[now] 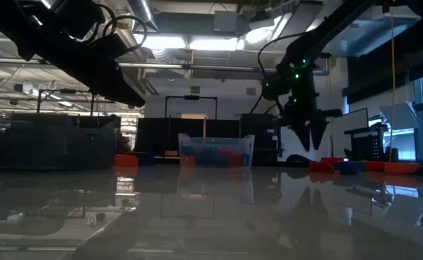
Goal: Sort blocks by size
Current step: Put the red 8 stud game piece into the gray bin
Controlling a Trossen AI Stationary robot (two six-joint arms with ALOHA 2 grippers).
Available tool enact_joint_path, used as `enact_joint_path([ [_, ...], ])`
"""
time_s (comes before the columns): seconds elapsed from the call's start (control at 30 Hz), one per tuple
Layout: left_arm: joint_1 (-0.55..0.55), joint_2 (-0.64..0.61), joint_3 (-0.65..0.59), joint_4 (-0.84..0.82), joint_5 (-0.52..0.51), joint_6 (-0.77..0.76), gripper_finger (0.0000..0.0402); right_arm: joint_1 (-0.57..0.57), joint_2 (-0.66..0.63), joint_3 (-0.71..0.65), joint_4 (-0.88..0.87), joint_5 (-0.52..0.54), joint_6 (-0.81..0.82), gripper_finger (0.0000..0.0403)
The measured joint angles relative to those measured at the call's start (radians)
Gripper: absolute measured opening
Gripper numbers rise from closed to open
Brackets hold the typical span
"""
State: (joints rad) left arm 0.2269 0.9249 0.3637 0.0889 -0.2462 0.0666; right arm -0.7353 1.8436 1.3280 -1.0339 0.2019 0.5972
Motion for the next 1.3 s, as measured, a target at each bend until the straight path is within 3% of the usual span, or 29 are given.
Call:
enact_joint_path([
  [0.13,0.0,0.0,0.0,0.001,0.0,0.0,0.0235,-0.021,-0.018,0.064,-0.107,0.017,-0.003,0.0093],
  [0.27,0.0,0.0,0.0,0.0,0.0,0.0,0.0235,-0.076,-0.018,0.107,-0.169,0.021,-0.026,0.0099],
  [0.6,0.0,0.0,0.0,-0.002,0.0,0.001,0.0235,-0.211,0.026,0.095,-0.136,-0.018,-0.046,0.0232],
  [0.77,0.0,0.0,0.0,-0.002,0.0,0.002,0.0235,-0.215,0.068,0.095,-0.087,-0.053,-0.067,0.0266],
  [1.3,0.0,0.0,0.0,-0.002,0.0,0.003,0.0235,-0.213,0.14,0.097,-0.085,-0.147,-0.128,0.0264],
])
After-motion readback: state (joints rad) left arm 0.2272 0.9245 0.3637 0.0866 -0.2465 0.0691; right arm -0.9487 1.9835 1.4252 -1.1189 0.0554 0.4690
